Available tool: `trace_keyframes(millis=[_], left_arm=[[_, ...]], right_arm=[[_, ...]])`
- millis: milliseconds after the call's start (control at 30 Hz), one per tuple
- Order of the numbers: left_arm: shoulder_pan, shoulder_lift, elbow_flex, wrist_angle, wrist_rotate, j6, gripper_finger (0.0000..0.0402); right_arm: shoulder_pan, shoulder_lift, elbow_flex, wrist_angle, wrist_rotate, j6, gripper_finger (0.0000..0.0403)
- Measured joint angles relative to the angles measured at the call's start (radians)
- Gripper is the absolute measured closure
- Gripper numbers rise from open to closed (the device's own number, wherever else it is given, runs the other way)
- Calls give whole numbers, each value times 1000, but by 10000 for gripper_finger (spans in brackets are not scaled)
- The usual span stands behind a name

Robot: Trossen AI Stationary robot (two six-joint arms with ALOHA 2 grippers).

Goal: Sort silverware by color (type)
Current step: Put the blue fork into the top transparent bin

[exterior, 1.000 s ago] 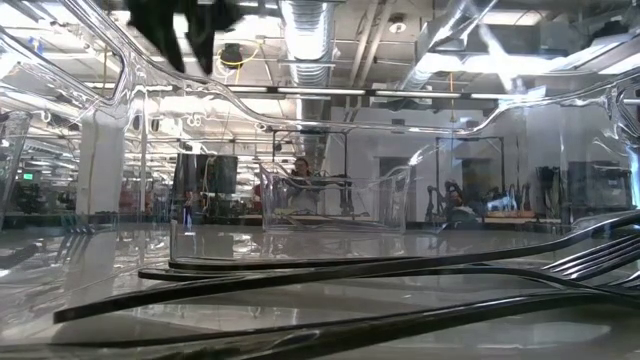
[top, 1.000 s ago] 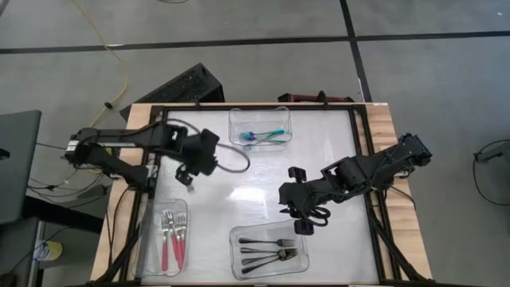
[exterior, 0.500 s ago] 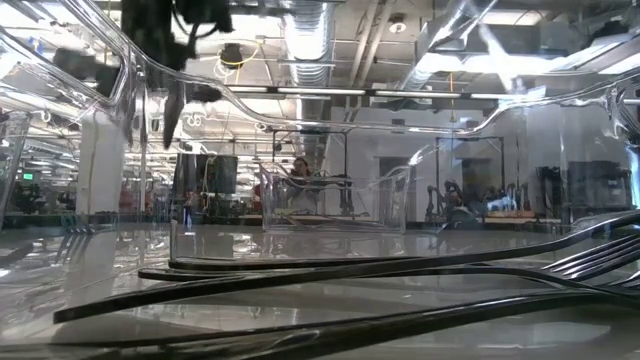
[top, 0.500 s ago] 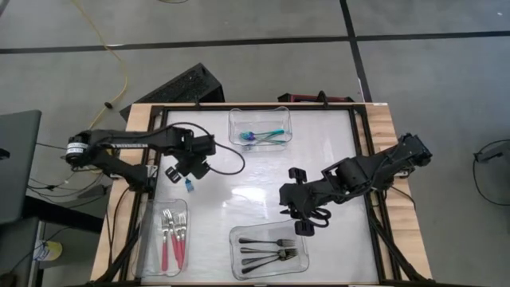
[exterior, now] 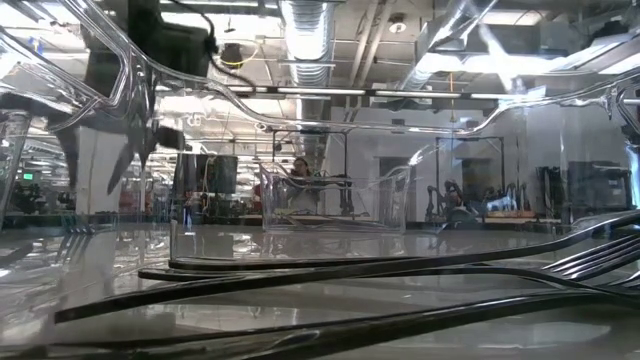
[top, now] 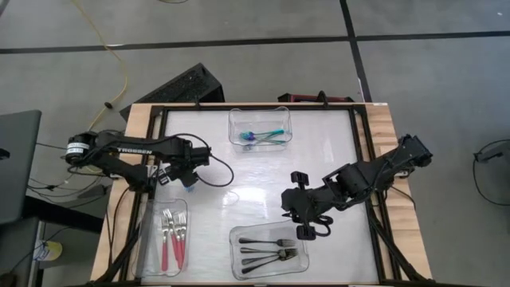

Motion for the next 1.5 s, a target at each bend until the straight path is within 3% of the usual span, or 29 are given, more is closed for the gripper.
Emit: trace_keyframes(millis=[333,667,833,933,1067,1267,1500], left_arm=[[0,1,-150,243,-3,16,240],[0,78,-205,264,31,15,247],[-1,82,-201,347,-1,16,317],[-1,82,-197,386,0,-86,380],[-2,90,-138,370,-3,-253,391],[-30,69,63,369,-117,-351,398],[-88,57,382,392,32,-448,400]], right_arm=[[0,1,-7,3,2,-5,269],[-1,1,-7,4,1,-3,269],[-8,1,-7,6,1,-3,269],[-21,1,-7,5,-13,-2,269],[-34,-9,-7,1,-26,-3,269],[-80,-43,-7,1,-31,-10,269],[-121,-93,-7,6,-31,-10,269]])
